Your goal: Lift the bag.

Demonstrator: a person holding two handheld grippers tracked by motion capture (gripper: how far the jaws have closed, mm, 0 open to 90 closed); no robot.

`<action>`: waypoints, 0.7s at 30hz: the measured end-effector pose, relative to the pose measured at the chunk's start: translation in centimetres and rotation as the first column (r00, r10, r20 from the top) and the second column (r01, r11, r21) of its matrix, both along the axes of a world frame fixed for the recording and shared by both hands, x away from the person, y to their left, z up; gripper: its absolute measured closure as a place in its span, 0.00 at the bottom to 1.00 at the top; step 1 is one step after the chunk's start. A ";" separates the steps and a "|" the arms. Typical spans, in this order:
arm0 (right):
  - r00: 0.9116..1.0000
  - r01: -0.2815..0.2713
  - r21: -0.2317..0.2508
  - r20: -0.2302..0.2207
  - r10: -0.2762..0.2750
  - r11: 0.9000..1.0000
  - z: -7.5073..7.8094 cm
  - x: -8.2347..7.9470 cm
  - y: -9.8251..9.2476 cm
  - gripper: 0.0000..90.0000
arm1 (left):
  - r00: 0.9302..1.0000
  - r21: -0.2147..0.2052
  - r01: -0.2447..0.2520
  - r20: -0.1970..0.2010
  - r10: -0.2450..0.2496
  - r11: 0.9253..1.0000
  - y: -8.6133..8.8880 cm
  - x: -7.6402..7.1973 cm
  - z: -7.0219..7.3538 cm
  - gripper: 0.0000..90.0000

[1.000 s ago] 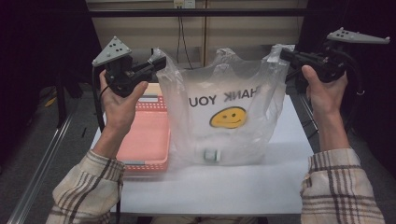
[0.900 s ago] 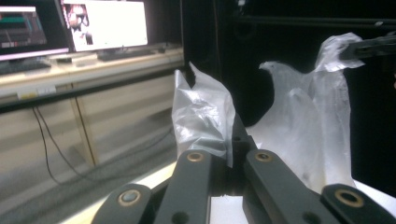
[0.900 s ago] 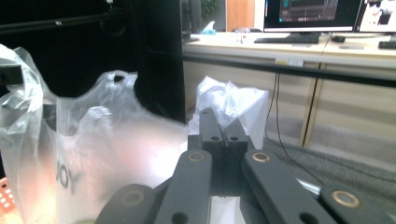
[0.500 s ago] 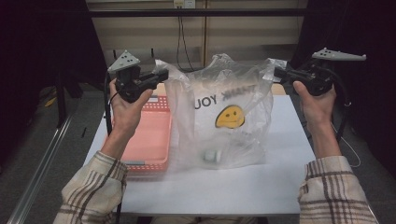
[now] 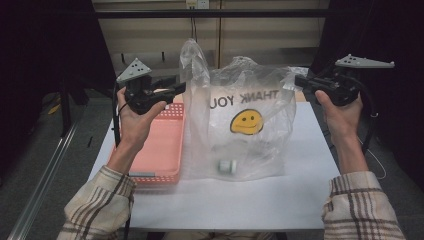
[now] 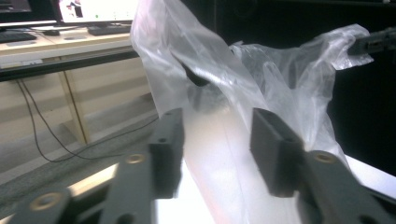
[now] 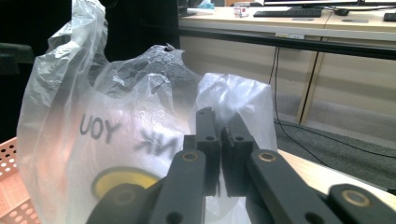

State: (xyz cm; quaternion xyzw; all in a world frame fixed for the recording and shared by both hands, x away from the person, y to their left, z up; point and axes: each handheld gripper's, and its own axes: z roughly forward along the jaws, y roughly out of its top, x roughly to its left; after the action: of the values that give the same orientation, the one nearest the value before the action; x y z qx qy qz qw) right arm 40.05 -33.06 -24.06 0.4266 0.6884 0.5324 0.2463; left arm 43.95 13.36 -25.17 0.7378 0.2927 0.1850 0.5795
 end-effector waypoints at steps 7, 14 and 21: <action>1.000 0.012 0.011 0.023 -0.012 1.000 0.2 -1.0 -1.0 0.91 | 1.000 0.001 0.011 0.003 -0.011 1.000 -0.6 -0.4 -0.4 0.31; 0.998 0.063 -0.044 0.016 -0.062 0.997 -0.2 -1.3 -0.5 0.51 | 1.000 0.020 0.002 0.012 -0.002 1.000 -0.9 -1.1 -1.2 0.18; 0.997 0.079 -0.096 0.006 -0.079 0.992 -1.5 -2.1 1.0 0.30 | 1.000 0.041 -0.025 0.007 0.025 0.999 -0.2 -2.1 -2.2 0.10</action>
State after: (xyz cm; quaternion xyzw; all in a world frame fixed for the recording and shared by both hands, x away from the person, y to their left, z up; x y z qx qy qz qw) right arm 37.98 -32.02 -25.51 0.4407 0.6955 0.4890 0.2881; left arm 41.82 13.14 -27.32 0.7452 0.2963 0.2007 0.5627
